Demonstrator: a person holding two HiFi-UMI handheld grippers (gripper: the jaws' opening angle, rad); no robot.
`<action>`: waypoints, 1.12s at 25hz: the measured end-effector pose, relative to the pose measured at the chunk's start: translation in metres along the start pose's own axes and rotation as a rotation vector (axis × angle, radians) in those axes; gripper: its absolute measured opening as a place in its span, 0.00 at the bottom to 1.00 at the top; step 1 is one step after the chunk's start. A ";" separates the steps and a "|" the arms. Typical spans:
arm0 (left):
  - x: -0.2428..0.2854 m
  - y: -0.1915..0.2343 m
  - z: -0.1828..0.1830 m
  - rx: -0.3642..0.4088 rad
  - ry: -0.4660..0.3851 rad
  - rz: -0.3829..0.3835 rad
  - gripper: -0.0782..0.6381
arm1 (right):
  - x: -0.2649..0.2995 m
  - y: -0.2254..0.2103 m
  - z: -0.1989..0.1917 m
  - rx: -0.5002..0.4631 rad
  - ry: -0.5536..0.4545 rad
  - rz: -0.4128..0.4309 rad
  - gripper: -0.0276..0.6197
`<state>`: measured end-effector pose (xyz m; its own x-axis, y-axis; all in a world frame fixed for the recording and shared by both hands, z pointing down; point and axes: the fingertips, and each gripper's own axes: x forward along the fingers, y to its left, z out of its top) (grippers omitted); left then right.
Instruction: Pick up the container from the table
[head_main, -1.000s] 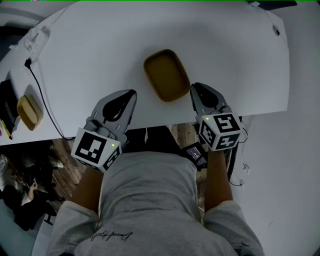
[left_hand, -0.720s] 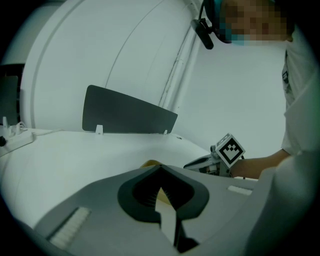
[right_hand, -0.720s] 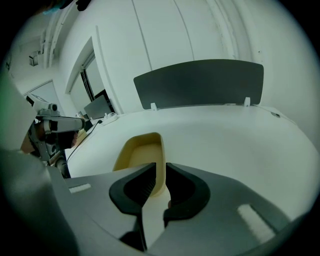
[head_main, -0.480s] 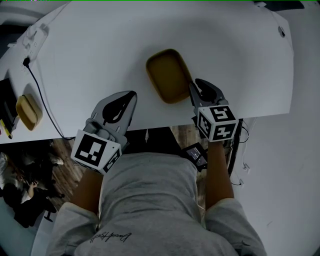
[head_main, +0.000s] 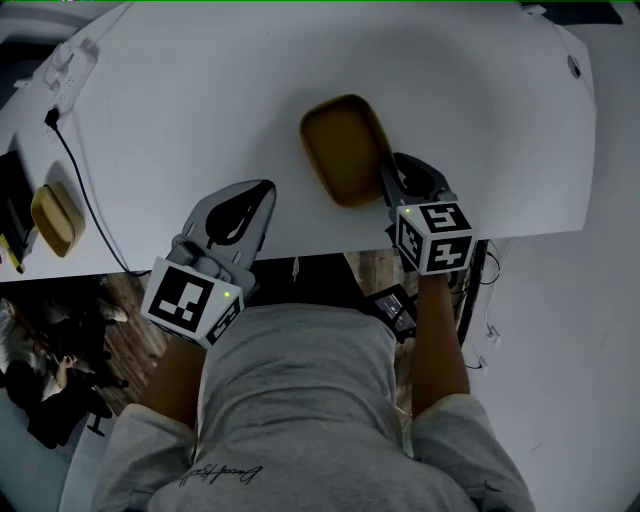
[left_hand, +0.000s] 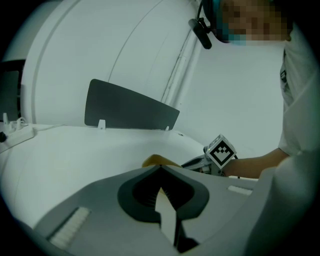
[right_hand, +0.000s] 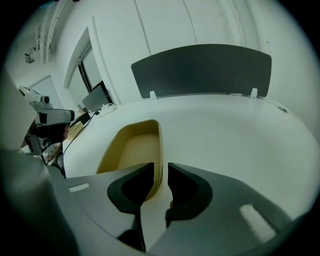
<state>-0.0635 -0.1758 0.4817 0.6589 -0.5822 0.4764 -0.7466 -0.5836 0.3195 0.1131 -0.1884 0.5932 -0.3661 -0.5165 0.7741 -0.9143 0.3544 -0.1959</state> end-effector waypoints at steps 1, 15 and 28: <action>0.000 0.000 0.000 -0.001 0.001 0.000 0.11 | 0.001 0.000 0.000 0.000 0.002 -0.001 0.20; -0.001 0.003 -0.002 -0.013 0.003 0.003 0.11 | 0.000 -0.006 0.006 0.026 -0.006 -0.036 0.09; -0.009 0.000 0.010 0.021 -0.020 -0.001 0.11 | -0.014 0.001 0.015 0.023 -0.024 -0.039 0.09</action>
<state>-0.0682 -0.1768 0.4691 0.6619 -0.5926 0.4591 -0.7436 -0.5962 0.3025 0.1151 -0.1921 0.5732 -0.3338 -0.5481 0.7669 -0.9316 0.3161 -0.1796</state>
